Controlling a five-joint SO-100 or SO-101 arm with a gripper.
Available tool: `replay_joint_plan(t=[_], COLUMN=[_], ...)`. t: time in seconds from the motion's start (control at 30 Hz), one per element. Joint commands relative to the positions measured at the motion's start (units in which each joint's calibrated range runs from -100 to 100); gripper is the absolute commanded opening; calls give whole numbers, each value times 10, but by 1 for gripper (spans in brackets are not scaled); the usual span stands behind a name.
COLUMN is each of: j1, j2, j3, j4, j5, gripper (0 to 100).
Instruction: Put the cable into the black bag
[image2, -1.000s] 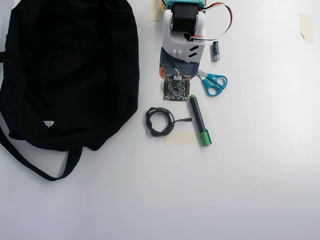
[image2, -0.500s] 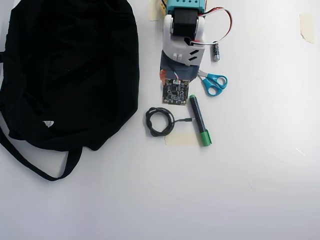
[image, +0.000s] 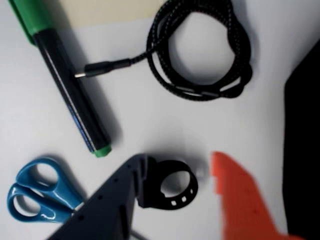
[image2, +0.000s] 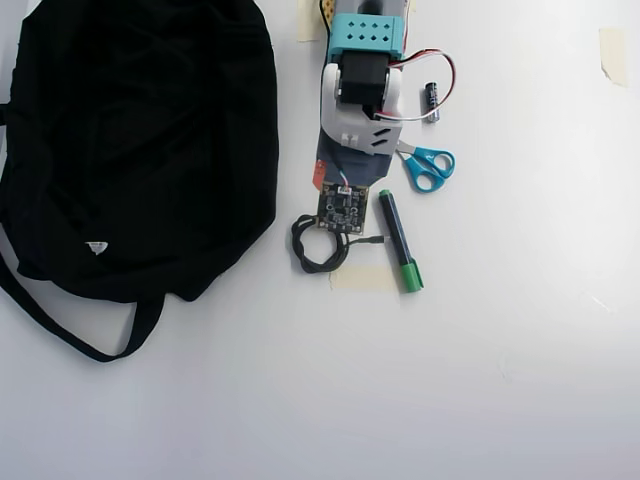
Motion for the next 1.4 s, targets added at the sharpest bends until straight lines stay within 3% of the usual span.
replay_joint_plan(t=[0.0, 1.37], j1=[-3, 40], j2=[19, 300], j3=[-43, -293], j4=[-8, -9], j5=[-2, 4], gripper=[26, 26])
